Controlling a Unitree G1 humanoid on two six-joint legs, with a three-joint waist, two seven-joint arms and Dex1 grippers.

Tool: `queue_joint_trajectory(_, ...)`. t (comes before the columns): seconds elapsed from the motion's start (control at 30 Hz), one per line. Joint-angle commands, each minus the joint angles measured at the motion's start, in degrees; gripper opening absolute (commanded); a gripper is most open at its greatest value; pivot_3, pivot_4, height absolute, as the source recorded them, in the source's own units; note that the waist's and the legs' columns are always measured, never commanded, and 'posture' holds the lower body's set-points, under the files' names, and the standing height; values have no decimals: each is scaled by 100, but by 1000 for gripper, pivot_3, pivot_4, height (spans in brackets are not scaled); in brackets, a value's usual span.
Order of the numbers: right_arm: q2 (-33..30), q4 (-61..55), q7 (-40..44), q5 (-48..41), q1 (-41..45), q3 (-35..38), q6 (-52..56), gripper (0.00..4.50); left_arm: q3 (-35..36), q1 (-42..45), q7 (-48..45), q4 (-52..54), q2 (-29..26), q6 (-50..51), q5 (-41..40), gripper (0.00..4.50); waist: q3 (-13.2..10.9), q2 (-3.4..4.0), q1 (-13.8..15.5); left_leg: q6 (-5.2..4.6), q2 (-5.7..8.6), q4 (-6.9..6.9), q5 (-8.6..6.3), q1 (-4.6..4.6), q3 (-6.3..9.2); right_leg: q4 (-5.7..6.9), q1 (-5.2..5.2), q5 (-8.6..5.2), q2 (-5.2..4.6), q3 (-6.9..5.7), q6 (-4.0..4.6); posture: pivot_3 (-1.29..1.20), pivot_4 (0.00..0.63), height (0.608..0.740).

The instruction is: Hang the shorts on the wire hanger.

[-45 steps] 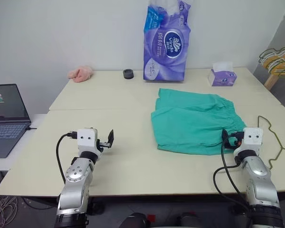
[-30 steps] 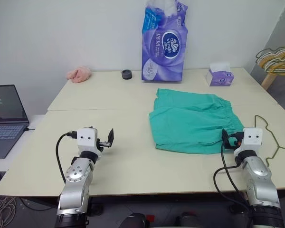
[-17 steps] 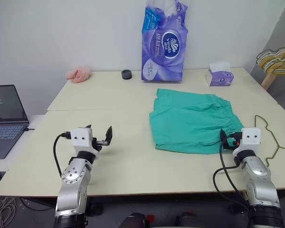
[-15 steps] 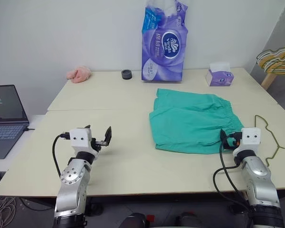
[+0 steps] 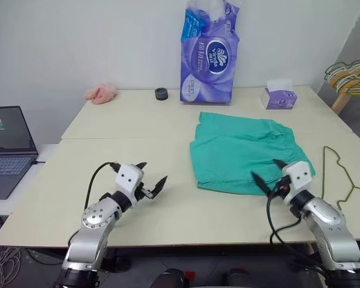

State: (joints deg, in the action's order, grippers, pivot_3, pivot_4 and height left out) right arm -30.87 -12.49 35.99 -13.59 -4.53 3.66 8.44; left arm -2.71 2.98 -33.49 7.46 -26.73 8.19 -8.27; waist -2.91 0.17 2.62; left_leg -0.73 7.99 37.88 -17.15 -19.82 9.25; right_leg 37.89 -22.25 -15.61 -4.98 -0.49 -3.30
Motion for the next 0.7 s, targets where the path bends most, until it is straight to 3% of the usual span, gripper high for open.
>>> queue_joint_trajectory(0.03,-460,-513,658,-160,-140,-56,67,4500,-521,502,-515,-133,-184,-228,336,4467,1,-1,-4,-11,0,2,-6,0,-2,-3,1,5,0,1,-4,-66,0,740)
queue_joint_trajectory(0.3,-981,-991,1097,-187,-529,-32,280,4500,-1468,1477,-1023,-1252,95,-524,931,4467,4,-12,-128,-16,-14,5,-10,-1,-5,-8,2,16,9,-2,-1,-103,0,740)
queue_joint_trajectory(0.47,-989,-1023,1014,-184,-530,63,319,4500,-1852,2099,-509,-2377,393,-1351,1743,4467,4,-29,-156,-15,-16,8,-9,-1,-8,-11,3,20,11,-1,-4,-113,0,740)
queue_joint_trajectory(0.7,-1045,-968,958,-97,-602,245,283,4500,-2082,2628,-194,-3431,868,-2068,2204,4467,13,-43,-159,3,-17,10,1,-5,-10,-21,5,24,11,-1,-5,-138,0,740)
